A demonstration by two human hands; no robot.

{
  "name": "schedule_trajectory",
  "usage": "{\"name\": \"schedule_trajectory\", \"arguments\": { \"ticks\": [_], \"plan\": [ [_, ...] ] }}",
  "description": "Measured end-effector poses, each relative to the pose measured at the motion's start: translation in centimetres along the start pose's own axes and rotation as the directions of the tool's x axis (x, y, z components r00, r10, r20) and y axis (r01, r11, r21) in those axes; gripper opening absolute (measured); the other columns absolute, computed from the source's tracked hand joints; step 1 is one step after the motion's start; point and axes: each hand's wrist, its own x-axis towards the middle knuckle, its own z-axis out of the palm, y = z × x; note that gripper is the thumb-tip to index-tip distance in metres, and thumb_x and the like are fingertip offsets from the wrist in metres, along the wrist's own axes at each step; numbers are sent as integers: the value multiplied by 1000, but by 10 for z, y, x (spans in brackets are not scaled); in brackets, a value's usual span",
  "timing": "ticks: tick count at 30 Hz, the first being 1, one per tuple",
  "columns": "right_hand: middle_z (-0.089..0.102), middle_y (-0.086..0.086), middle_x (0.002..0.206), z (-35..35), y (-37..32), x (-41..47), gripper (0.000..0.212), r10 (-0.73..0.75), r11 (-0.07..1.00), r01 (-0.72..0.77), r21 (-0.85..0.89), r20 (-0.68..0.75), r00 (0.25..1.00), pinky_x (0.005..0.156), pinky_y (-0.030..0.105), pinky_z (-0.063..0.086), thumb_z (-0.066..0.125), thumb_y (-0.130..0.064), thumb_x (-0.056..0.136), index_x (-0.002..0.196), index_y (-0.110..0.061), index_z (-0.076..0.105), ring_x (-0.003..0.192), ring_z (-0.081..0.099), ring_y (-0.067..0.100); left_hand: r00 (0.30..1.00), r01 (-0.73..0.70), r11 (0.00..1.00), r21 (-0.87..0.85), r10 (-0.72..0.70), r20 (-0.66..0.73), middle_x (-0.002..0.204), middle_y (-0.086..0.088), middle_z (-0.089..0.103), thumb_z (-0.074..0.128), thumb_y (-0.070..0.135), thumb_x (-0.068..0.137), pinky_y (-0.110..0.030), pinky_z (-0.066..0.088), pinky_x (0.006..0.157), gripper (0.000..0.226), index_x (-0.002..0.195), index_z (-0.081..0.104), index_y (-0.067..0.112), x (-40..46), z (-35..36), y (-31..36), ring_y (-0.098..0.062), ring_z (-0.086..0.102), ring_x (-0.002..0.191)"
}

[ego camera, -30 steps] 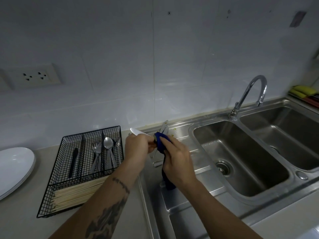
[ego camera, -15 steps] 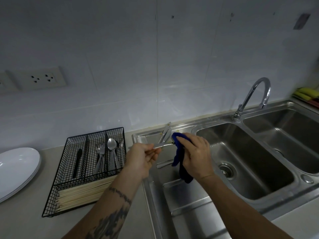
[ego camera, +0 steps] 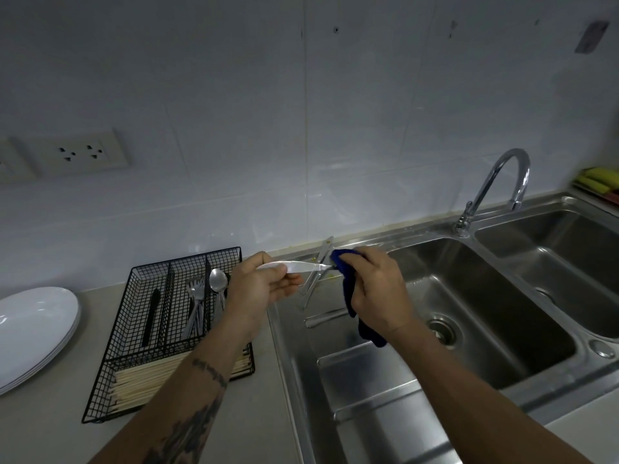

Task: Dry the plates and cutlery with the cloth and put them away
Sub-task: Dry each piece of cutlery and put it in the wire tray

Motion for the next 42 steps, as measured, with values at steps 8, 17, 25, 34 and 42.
{"name": "schedule_trajectory", "arguments": {
  "ticks": [8, 17, 25, 34, 42],
  "plan": [
    [56, 16, 136, 34, -9, -37, 61, -120, 993, 120, -22, 11, 993, 102, 53, 45, 76, 5, 67, 126, -7, 63, 123, 53, 34, 974, 181, 952, -246, -209, -91, 76, -20, 70, 49, -5, 93, -38, 59, 76, 16, 81, 55, 3, -11, 3, -18, -31, 71, 76],
    [57, 17, 134, 41, -38, -37, 64, -229, 973, 231, -16, 55, 972, 108, 48, 40, 70, 5, 64, 126, -11, 63, 121, 53, 33, 962, 232, 953, -193, -254, -99, 77, -17, 72, 50, 0, 93, -34, 53, 71, 17, 78, 56, 6, -15, -2, -26, -27, 71, 71],
    [59, 16, 128, 36, -35, -43, 64, -157, 987, 158, -18, 59, 986, 98, 45, 50, 75, 4, 65, 126, -10, 63, 115, 56, 34, 964, 229, 962, -149, -245, -101, 76, -15, 71, 51, -1, 93, -30, 49, 66, 15, 81, 58, 4, -13, -3, -27, -24, 69, 70],
    [60, 13, 127, 32, -8, -39, 66, -100, 994, 102, -31, 68, 993, 96, 43, 51, 79, 7, 63, 125, -11, 64, 113, 55, 32, 964, 202, 950, -237, -236, -124, 75, -14, 73, 50, 1, 95, -33, 54, 76, 14, 84, 59, 4, -14, -32, -29, -26, 71, 78],
    [56, 14, 134, 61, -54, -22, 74, -245, 968, 239, 71, 106, 964, 104, 35, 43, 77, 11, 60, 129, -8, 60, 123, 52, 31, 946, 158, 927, -341, -241, -216, 73, -14, 72, 52, 3, 95, -32, 55, 75, 11, 90, 62, 1, -15, -63, -23, -24, 72, 72]
  ]
}}
